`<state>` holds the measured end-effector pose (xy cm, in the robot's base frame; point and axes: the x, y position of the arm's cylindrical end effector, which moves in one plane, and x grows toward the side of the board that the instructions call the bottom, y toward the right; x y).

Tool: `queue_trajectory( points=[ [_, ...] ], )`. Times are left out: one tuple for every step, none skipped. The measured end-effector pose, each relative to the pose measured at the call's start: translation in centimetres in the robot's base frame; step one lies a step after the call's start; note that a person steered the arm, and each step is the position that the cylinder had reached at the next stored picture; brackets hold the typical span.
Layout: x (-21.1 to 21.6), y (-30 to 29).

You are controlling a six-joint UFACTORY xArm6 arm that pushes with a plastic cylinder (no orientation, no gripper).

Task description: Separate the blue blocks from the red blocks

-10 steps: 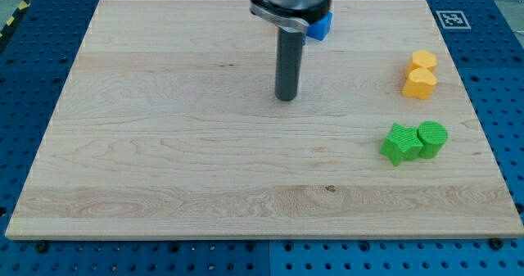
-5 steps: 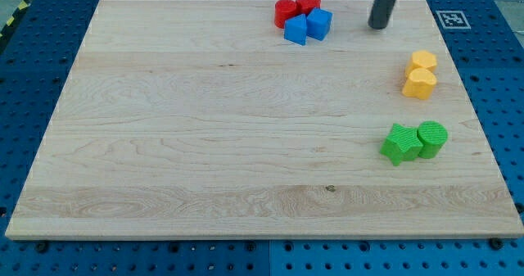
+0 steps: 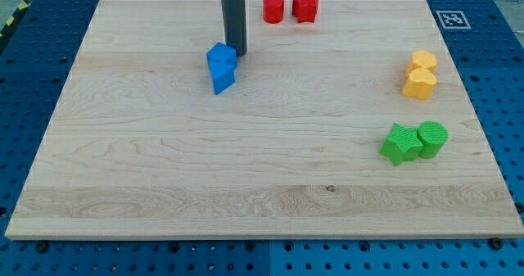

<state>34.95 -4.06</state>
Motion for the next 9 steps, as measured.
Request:
queue_trajectory(
  points=[
    [4.7, 1.5],
    [5.9, 1.5],
    [2.5, 2.7],
    [-1.0, 1.1],
    [-1.2, -2.9],
    [1.5, -2.8],
    [7.4, 2.1],
    [11.3, 5.4],
    [9.2, 6.5]
  ],
)
